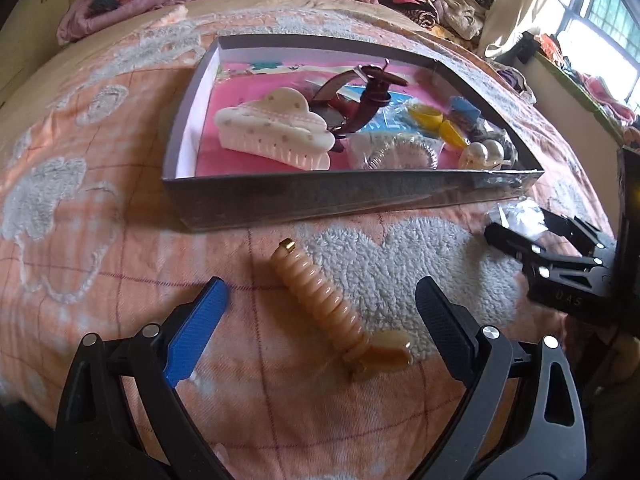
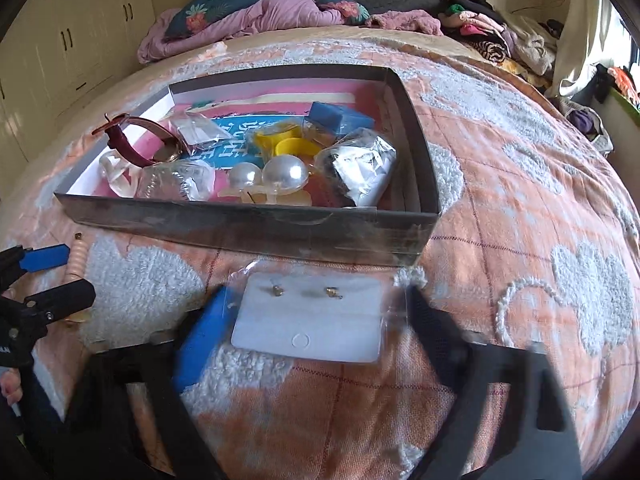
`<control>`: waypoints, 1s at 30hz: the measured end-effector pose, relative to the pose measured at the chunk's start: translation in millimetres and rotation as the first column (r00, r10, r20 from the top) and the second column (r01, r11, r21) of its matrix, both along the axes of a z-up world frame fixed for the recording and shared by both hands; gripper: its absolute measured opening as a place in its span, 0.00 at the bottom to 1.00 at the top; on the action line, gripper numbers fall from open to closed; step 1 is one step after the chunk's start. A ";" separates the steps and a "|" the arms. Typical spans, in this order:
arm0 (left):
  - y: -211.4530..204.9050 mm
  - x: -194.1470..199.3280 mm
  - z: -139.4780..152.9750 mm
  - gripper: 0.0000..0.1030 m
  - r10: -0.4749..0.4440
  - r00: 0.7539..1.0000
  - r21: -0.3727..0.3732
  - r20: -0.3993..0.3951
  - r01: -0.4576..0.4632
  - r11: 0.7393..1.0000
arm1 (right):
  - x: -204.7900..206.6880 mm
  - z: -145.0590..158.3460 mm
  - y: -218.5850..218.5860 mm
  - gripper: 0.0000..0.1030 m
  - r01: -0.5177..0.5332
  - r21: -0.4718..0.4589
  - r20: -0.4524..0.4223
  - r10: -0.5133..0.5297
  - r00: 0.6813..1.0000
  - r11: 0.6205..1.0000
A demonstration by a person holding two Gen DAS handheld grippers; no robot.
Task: Organize jewelry
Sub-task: 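Grasp the coiled peach hair tie with the left tool while the right tool grasps the earring card, then carry the hair tie and earring card into the box and release them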
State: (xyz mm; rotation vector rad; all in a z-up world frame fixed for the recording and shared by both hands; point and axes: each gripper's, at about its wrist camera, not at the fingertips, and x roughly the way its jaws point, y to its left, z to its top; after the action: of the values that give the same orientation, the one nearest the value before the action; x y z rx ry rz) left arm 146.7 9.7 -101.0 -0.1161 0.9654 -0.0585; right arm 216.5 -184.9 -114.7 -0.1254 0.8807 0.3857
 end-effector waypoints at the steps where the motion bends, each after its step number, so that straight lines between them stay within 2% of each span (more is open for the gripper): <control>1: -1.6 0.0 -1.3 0.72 -0.006 1.000 0.018 0.006 0.006 1.000 | 0.0 0.8 -2.0 0.63 0.006 0.002 0.003 -0.006 1.000 1.000; 2: -2.9 -0.1 -2.6 0.58 -0.008 1.000 0.039 0.010 0.007 0.999 | 0.1 1.8 -4.6 0.62 0.009 0.013 -0.001 -0.009 1.000 1.000; 3: -3.9 -0.6 -3.4 0.52 -0.007 1.000 0.066 0.014 0.006 0.998 | -0.4 2.9 -7.4 0.62 0.012 0.031 -0.010 -0.012 1.000 0.999; 4: -3.6 -1.4 -2.9 0.42 -0.013 1.000 0.069 0.020 0.012 0.998 | -1.6 4.8 -11.3 0.61 0.015 0.054 -0.019 -0.014 1.000 0.998; 5: -2.3 -2.2 -1.8 0.32 -0.017 1.000 0.064 0.024 0.016 0.998 | -3.4 7.1 -13.4 0.54 0.015 0.065 -0.021 -0.014 1.000 0.998; 7: 0.8 -3.8 2.0 0.27 -0.019 0.999 0.048 0.031 0.017 0.999 | -7.1 13.6 -16.7 0.54 0.015 0.084 -0.026 -0.013 1.000 0.996; 8: 3.2 -5.8 4.5 0.19 -0.022 0.999 0.031 0.038 0.021 0.999 | -10.4 19.6 -19.7 0.54 0.012 0.114 -0.025 -0.009 1.000 0.993; 10: 5.1 -9.0 10.4 0.14 -0.023 0.998 0.011 0.052 0.022 1.000 | -16.3 30.0 -21.9 0.54 0.006 0.140 -0.009 -0.005 1.000 0.990; 12: 6.4 -11.5 21.6 0.10 -0.024 0.996 -0.010 0.081 0.025 1.000 | -22.9 43.4 -23.7 0.54 -0.005 0.177 0.018 0.002 1.000 0.984; 18: 21.4 -16.6 52.0 0.10 0.002 0.988 -0.045 0.156 0.005 0.999 | -28.5 77.8 -25.8 0.54 -0.032 0.225 0.099 0.010 0.995 0.974; 23: 31.1 -17.4 66.4 0.10 0.022 0.981 -0.079 0.191 -0.007 0.997 | -29.4 85.2 -30.0 0.54 -0.033 0.239 0.113 0.006 0.994 0.971; 30: 40.5 -9.9 87.0 0.10 0.042 0.970 -0.081 0.240 -0.023 0.996 | -22.9 96.3 -28.6 0.54 -0.037 0.247 0.141 0.002 0.990 0.968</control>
State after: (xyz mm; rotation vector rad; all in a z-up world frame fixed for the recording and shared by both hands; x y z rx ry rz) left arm 136.8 50.1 -14.0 -0.1923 0.7177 -0.0778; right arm 193.5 -213.5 -18.4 0.0708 0.6871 0.4970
